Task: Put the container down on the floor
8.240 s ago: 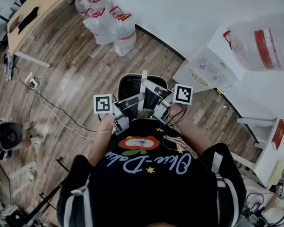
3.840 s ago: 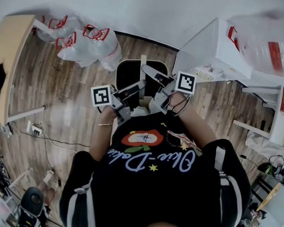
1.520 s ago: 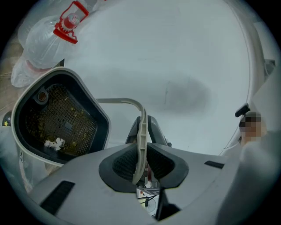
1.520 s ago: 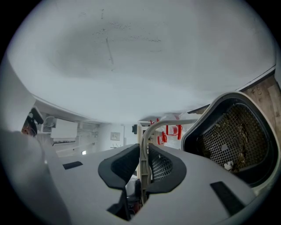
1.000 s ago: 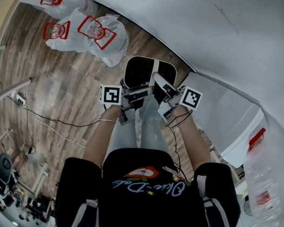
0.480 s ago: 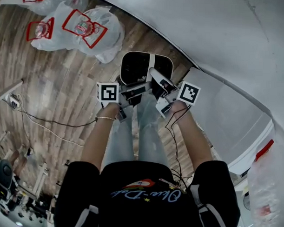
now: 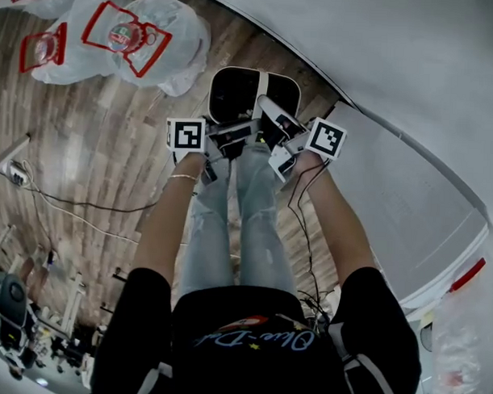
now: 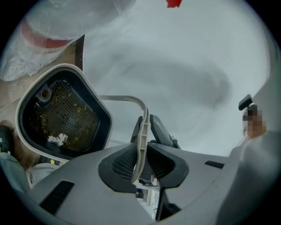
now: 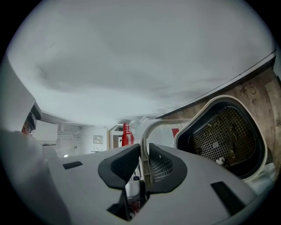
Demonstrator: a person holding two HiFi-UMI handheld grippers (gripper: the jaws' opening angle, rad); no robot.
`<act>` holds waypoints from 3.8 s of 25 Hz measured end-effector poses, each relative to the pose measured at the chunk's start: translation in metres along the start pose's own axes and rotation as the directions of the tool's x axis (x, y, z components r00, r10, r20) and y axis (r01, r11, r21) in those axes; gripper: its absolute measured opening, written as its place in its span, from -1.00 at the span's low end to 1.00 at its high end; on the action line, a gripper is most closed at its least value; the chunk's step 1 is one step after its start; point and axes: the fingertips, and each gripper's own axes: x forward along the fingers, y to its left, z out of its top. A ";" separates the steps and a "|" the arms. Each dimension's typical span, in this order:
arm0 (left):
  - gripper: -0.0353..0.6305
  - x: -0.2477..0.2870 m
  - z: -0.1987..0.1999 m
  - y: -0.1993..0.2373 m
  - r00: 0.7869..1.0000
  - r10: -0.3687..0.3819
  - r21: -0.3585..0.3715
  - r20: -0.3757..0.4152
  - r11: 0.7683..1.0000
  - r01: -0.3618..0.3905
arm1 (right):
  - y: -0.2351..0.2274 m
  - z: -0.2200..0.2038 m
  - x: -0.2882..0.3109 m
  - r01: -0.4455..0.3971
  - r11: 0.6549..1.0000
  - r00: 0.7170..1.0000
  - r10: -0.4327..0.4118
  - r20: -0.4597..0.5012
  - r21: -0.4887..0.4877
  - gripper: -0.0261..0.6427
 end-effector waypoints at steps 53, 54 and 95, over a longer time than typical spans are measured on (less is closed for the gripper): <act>-0.57 -0.007 0.015 0.141 0.954 0.288 0.111 0.086 0.949 -0.296 | -0.128 -0.029 0.051 0.279 0.960 0.935 -0.279 -0.220 -0.034 -0.76; -0.56 -0.006 0.015 0.141 0.952 0.292 0.110 0.094 0.947 -0.301 | -0.128 -0.029 0.050 0.279 0.959 0.934 -0.280 -0.223 -0.036 -0.76; -0.48 -0.106 0.041 0.165 0.826 0.486 0.128 0.287 0.834 -0.536 | -0.115 -0.055 0.071 0.413 0.897 0.879 -0.438 -0.187 -0.160 -0.83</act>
